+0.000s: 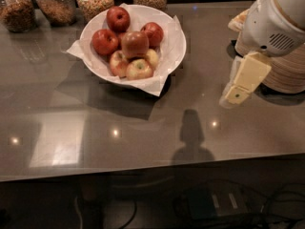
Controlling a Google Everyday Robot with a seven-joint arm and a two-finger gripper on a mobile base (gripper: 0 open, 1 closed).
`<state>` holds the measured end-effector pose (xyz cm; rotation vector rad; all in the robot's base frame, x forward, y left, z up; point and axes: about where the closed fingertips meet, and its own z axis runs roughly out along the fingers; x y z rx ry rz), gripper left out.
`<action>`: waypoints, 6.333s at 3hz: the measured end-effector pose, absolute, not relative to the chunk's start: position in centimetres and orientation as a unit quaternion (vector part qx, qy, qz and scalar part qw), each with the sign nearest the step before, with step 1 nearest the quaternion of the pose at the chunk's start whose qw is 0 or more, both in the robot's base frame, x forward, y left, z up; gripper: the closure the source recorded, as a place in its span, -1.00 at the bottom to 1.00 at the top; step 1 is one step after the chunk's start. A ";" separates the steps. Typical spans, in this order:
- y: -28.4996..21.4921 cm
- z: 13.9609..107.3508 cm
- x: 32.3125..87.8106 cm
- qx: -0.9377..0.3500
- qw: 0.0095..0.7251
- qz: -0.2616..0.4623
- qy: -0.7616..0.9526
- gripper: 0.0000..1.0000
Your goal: Pick apple from white bowl
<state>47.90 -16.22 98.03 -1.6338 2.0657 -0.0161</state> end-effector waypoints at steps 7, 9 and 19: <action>2.0 95.4 64.6 -0.563 0.405 0.039 0.719 -0.68; 2.2 94.3 65.5 -0.535 0.423 0.063 0.728 -0.48; 2.2 102.1 66.4 -0.557 0.462 0.064 0.687 1.00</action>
Offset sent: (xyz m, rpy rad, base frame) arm 0.0953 0.0935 -0.0089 0.2404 -0.1454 0.0245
